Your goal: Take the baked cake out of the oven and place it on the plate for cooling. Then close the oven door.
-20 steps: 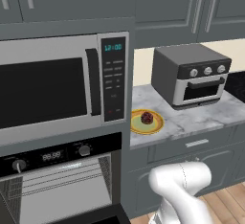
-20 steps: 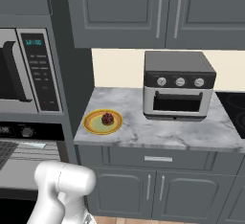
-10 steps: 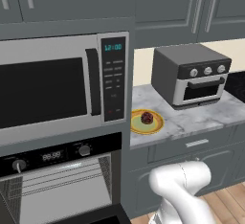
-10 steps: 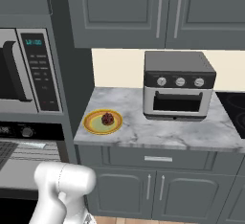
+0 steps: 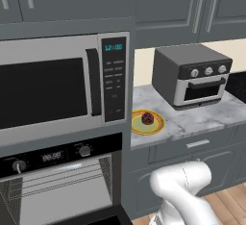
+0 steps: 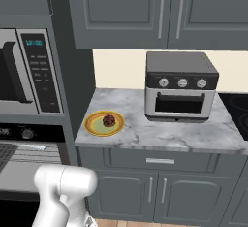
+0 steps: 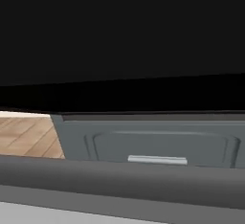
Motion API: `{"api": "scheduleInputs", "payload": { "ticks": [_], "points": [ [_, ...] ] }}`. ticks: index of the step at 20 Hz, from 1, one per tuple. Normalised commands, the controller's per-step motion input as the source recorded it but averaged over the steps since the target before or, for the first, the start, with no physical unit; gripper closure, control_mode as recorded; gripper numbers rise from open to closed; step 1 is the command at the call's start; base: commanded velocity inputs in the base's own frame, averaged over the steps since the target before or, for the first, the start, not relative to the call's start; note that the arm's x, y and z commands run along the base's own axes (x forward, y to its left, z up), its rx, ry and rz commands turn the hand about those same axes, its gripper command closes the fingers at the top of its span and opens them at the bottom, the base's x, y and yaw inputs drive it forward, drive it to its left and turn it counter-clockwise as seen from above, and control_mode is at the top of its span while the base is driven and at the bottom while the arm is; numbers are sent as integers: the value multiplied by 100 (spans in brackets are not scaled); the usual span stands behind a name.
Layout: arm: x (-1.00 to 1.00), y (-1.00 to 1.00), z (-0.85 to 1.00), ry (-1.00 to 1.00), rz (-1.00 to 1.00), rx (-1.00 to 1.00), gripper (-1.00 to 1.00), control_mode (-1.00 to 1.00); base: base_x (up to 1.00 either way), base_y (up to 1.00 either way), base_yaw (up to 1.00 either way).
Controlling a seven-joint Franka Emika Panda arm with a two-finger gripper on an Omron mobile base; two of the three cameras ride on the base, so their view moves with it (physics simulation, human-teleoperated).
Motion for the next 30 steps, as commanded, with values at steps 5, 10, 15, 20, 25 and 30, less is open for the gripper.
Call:
{"api": "scheduleInputs", "payload": {
  "ticks": [5,10,15,20,25,30],
  "points": [
    [79,23,35,-19,-2,12,-100,-100,0,0,0],
    [82,23,27,-12,-3,9,-100,-100,0,0,0],
    [85,23,21,-4,-5,3,-100,-100,0,0,0],
    [84,25,22,0,-5,1,-100,-100,0,0,0],
    [79,21,37,-10,-8,5,-100,-100,0,0,0],
    [70,24,44,-20,-14,4,-100,-100,0,0,0]
  ]
}}
